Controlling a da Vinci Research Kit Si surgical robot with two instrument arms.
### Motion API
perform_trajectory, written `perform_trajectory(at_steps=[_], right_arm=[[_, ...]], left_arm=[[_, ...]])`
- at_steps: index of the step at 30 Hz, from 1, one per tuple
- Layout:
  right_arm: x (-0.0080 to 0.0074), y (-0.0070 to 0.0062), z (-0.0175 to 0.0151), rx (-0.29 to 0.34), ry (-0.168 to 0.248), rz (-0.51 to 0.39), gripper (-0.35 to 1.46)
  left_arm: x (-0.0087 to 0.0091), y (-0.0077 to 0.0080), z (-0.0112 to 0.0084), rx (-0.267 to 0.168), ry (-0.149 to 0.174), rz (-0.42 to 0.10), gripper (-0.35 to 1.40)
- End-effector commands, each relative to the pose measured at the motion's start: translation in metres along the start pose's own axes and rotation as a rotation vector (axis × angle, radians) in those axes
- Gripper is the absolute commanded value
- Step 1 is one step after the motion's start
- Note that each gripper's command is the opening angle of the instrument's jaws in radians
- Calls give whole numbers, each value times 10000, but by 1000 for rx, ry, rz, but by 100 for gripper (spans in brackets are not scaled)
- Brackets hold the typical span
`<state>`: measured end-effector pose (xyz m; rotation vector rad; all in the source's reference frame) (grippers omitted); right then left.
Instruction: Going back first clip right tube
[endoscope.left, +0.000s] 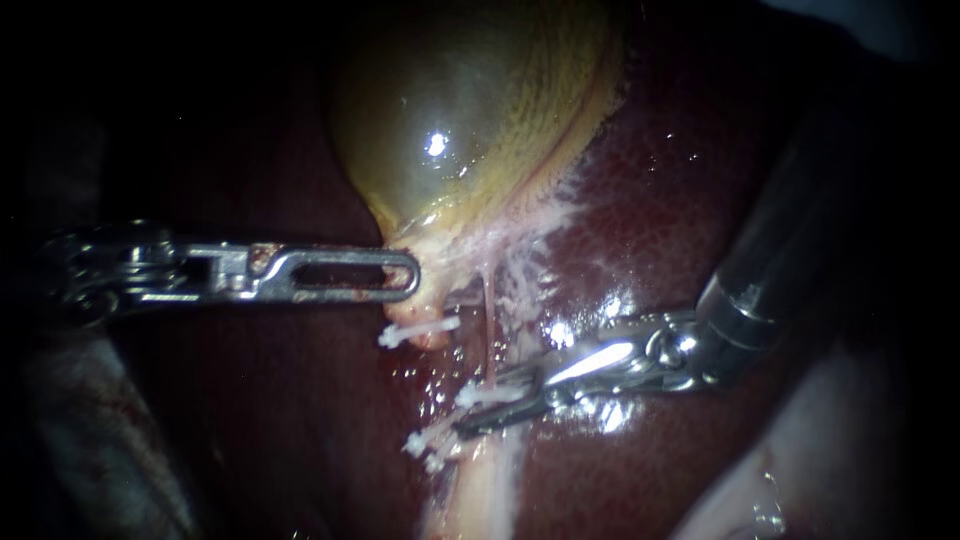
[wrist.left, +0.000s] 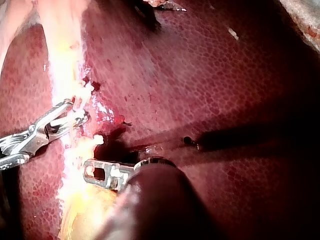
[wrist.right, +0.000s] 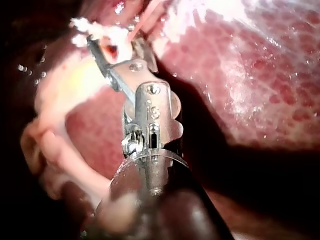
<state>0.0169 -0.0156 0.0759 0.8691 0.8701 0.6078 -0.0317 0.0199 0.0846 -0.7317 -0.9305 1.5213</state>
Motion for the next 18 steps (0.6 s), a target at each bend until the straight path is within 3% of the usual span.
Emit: perform_trajectory(at_steps=[1,8,18], right_arm=[[0,1,-1,-8,1,-23,48],[2,10,-6,-67,10,-147,53],[4,8,-26,-92,24,-157,56]], left_arm=[[0,0,0,0,0,0,-35],[0,0,1,0,0,0,-35],[-1,0,1,0,0,0,-35]])
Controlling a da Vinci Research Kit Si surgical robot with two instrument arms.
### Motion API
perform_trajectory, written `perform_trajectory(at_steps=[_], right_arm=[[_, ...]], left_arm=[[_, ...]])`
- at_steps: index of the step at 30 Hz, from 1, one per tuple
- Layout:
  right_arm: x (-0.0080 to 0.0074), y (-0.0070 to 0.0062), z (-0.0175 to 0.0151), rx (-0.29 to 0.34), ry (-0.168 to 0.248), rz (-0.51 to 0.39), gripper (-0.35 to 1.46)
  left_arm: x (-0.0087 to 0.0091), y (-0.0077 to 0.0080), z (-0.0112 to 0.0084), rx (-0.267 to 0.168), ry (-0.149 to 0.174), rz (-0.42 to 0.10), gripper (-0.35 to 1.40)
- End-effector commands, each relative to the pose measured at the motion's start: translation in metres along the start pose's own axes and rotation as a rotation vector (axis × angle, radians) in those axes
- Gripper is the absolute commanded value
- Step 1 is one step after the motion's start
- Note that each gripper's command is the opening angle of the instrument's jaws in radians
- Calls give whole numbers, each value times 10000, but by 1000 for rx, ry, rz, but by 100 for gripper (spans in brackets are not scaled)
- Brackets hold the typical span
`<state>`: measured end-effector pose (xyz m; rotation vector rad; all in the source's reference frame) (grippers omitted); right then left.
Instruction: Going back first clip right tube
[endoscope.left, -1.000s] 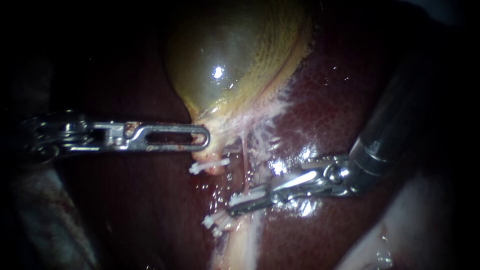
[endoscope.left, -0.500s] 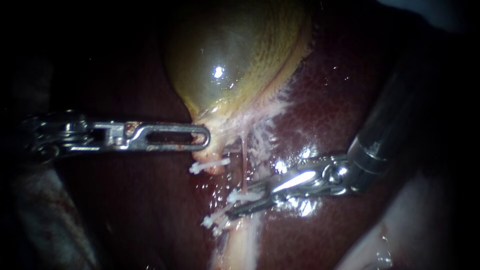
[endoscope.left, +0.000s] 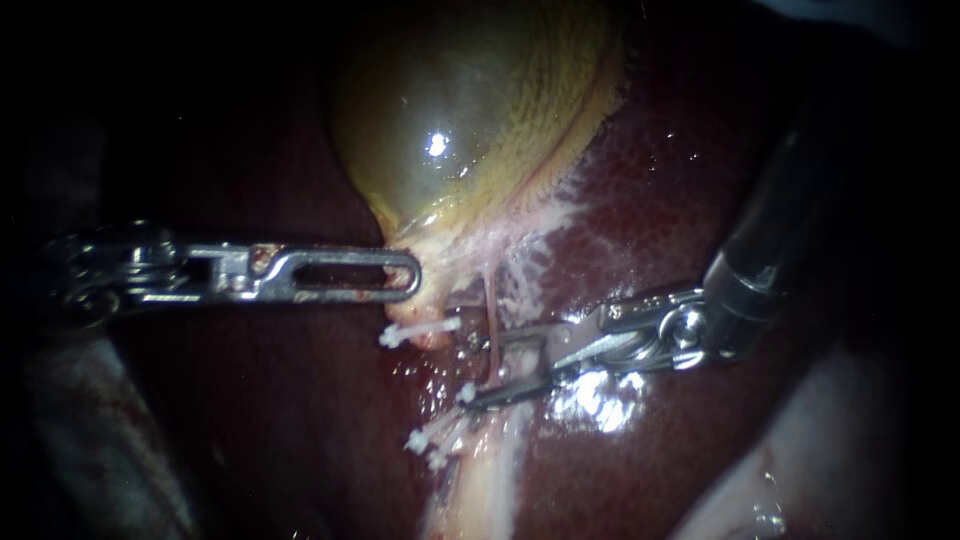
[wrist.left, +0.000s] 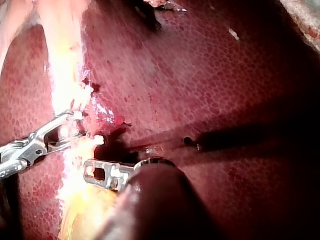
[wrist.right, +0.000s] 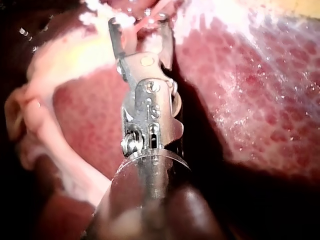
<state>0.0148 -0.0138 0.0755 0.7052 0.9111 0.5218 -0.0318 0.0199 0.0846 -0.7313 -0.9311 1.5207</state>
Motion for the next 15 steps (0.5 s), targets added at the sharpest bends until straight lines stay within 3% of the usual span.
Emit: perform_trajectory(at_steps=[1,15], right_arm=[[1,-2,-4,-2,6,-3,56],[17,-14,-79,-84,77,-40,58]], left_arm=[[0,0,0,0,0,0,-35],[0,0,0,0,0,1,-35]])
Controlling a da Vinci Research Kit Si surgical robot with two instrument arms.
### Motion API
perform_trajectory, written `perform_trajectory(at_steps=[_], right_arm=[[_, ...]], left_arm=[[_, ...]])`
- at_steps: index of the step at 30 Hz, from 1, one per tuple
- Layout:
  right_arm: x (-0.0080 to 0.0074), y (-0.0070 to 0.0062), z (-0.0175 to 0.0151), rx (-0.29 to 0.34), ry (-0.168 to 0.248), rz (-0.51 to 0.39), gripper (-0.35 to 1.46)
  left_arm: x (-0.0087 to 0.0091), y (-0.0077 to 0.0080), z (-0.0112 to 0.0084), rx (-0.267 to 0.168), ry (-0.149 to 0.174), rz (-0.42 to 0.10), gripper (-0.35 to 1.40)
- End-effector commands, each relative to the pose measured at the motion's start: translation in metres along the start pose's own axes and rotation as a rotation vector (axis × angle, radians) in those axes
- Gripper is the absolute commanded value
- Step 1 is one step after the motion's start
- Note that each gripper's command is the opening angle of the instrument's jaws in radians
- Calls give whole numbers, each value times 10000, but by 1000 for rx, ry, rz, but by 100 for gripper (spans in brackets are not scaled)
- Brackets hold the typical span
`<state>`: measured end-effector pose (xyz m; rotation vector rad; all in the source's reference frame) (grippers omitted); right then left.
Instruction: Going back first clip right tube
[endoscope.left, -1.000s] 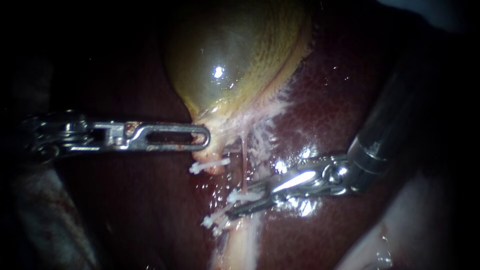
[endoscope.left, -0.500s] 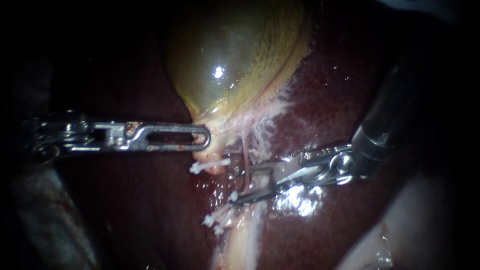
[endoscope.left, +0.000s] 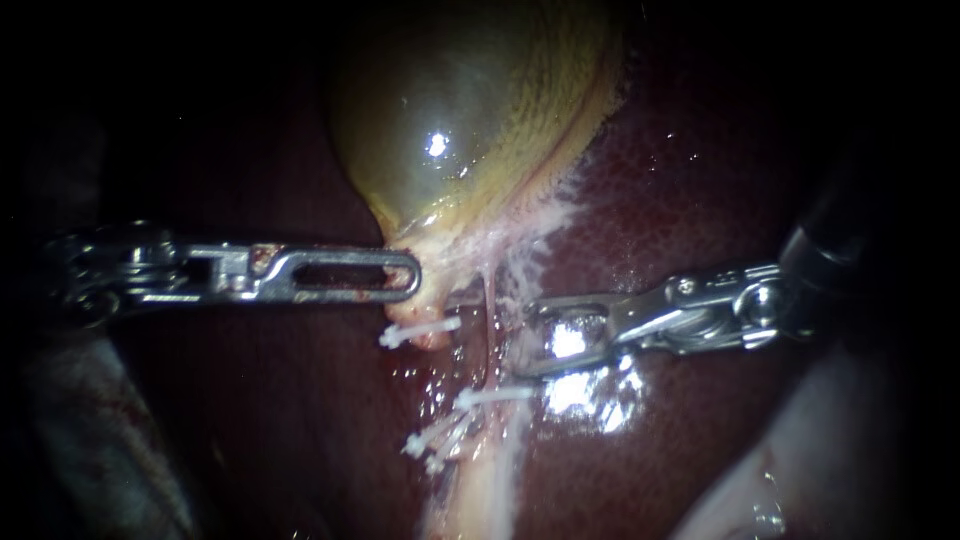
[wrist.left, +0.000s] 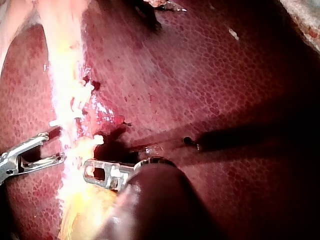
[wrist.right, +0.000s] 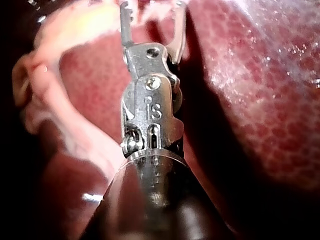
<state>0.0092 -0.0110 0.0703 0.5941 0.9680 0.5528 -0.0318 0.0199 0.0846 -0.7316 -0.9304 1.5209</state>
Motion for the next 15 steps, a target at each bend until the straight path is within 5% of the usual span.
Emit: perform_trajectory(at_steps=[1,15], right_arm=[[1,0,-6,-6,5,-3,58],[7,-18,-70,-39,54,-66,59]], left_arm=[[0,0,0,0,0,0,-35],[0,-5,3,0,1,-3,-35]])
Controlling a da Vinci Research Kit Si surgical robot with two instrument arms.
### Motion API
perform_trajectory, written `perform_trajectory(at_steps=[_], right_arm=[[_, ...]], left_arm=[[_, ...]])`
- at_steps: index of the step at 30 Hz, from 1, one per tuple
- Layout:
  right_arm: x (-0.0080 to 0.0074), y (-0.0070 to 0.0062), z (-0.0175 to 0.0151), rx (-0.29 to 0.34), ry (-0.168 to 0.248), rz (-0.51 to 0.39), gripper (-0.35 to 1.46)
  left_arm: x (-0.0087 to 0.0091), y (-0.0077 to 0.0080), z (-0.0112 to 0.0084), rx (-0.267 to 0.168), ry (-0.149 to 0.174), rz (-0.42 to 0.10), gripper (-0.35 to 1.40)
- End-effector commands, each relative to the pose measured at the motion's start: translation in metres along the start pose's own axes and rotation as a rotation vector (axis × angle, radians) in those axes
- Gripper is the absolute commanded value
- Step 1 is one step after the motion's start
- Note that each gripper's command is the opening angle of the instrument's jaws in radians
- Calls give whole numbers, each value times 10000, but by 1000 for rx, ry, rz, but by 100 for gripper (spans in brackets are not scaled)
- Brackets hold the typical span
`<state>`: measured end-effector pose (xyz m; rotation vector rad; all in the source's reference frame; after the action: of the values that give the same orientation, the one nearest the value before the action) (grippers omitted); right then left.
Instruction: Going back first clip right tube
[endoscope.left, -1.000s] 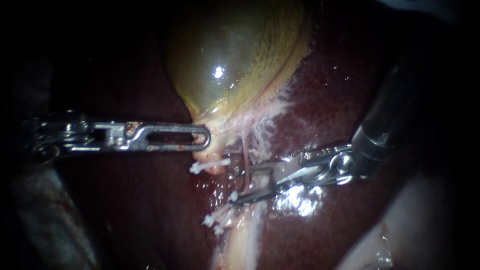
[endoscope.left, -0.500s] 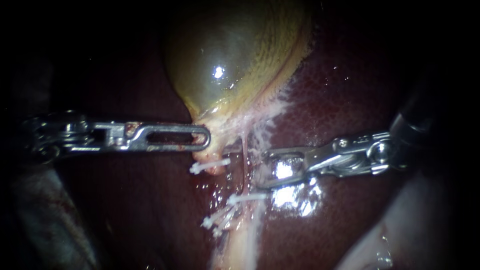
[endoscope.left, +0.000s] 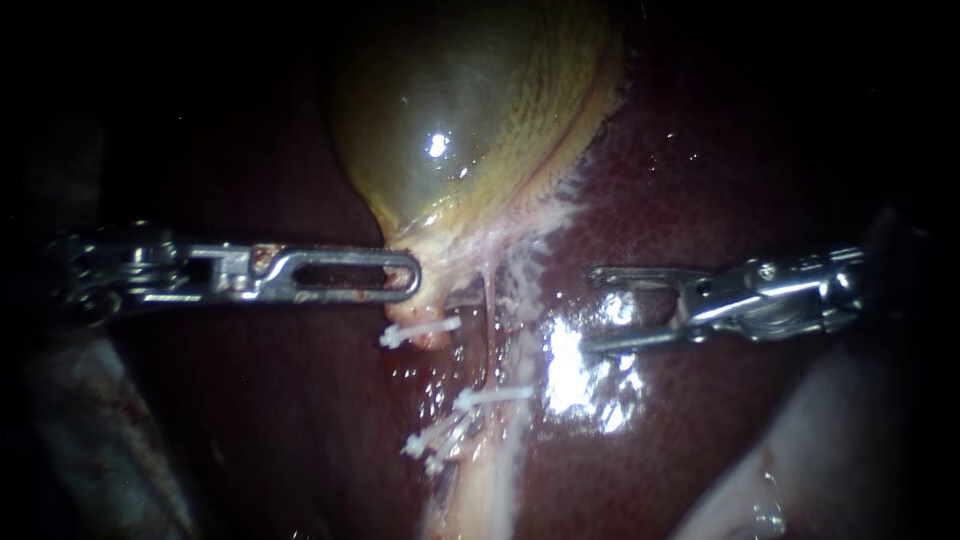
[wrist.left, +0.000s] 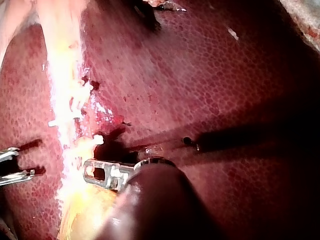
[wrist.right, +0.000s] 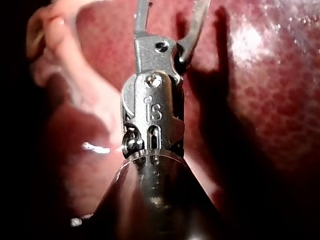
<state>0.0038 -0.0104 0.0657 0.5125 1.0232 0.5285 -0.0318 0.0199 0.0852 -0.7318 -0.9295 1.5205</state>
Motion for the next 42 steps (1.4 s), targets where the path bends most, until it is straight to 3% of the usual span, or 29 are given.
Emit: perform_trajectory(at_steps=[1,11,23,34,42], right_arm=[[0,0,-4,-4,-2,-3,59],[-1,-2,-8,0,1,-2,59],[-1,-3,-5,4,1,-2,59],[-1,-2,-2,5,2,-2,58],[-2,-2,0,7,2,-2,58]], left_arm=[[0,-1,1,0,0,-3,-35],[1,-6,8,2,3,-1,-35],[1,-26,47,6,13,-3,-35],[13,-27,72,-15,34,-6,-35],[13,-27,75,-16,33,-6,-35]])
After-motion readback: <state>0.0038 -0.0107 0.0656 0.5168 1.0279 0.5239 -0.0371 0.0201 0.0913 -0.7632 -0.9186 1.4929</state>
